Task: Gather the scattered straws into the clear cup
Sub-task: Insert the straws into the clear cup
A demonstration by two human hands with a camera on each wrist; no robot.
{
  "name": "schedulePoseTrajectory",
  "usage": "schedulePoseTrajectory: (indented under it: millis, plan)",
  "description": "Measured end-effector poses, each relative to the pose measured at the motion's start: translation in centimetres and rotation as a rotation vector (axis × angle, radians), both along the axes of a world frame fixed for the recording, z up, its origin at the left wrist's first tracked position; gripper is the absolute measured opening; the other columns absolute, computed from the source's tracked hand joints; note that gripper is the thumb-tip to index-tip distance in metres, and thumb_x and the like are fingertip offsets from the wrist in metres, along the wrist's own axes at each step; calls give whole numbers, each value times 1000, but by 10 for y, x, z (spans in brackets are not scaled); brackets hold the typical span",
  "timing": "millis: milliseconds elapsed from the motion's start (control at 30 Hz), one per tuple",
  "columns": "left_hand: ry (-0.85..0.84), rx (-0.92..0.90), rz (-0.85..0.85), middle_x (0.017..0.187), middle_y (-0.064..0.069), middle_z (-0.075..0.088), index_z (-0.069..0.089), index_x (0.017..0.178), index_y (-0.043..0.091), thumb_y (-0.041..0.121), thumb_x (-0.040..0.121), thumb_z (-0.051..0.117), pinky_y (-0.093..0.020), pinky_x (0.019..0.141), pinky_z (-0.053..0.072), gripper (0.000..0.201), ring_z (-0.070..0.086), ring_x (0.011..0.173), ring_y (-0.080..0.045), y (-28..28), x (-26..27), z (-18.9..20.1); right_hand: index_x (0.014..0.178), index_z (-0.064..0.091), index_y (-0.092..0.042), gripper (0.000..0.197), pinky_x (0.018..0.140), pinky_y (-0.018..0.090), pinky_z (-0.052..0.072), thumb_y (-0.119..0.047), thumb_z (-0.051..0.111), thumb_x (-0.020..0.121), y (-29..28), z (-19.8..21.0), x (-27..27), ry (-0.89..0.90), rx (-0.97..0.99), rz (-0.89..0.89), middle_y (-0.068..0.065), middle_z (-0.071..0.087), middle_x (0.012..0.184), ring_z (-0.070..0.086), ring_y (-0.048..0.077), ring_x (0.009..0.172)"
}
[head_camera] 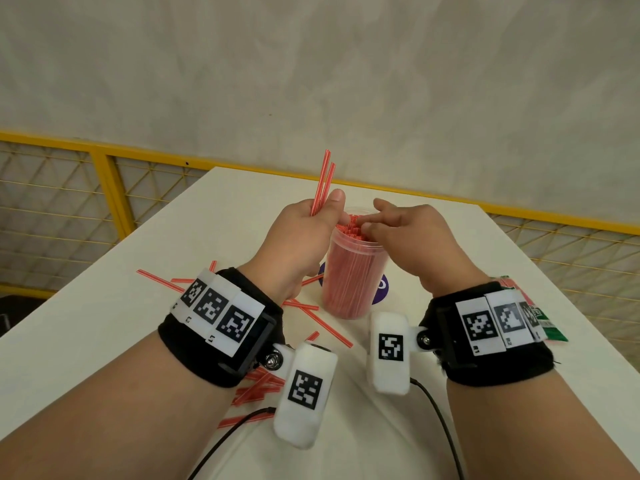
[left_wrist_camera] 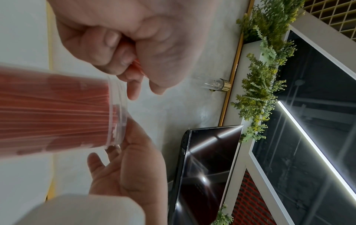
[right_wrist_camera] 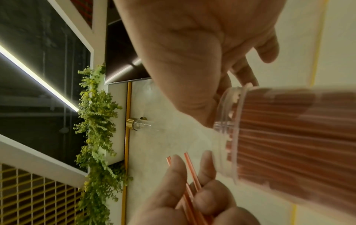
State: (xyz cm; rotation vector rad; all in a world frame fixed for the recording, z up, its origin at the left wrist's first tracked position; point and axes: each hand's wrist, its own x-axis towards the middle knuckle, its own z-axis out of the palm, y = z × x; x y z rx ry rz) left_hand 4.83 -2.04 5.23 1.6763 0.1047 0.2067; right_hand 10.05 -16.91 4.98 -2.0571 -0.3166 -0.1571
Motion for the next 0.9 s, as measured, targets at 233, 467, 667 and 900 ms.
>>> schedulePoseTrajectory:
  millis: [233, 467, 667, 900]
  plan:
    - [17, -90, -65, 62, -1, 40, 71, 88, 18, 67, 93, 34, -20, 37, 24, 61, 30, 47, -8, 2, 1, 0, 91, 72, -38, 22, 81, 14, 42, -18, 72, 82, -1, -4, 4, -30, 126, -91, -10, 64, 122, 58, 5, 108]
    - [3, -201, -141, 62, 4, 38, 67, 89, 11, 54, 100, 32, -21, 39, 18, 57, 24, 44, -7, 4, 4, -1, 89, 69, -37, 11, 93, 35, 52, -27, 66, 87, 1, 12, -4, -207, 285, -173, -13, 71, 97, 64, 10, 101]
    - [7, -205, -283, 52, 4, 35, 68, 79, 9, 52, 100, 34, -18, 38, 17, 59, 22, 42, -9, 4, 1, -1, 119, 59, -29, 27, 65, 24, 52, -26, 63, 92, 8, 27, -23, -314, 348, -24, -10, 69, 94, 66, 5, 66]
    - [61, -86, -403, 49, 4, 36, 69, 67, 12, 69, 91, 27, -15, 39, 20, 75, 26, 39, -8, 2, -2, -2, 107, 66, -21, 17, 52, 20, 46, -11, 59, 95, 14, 26, -28, -233, 365, 147, -4, 61, 60, 57, 11, 50]
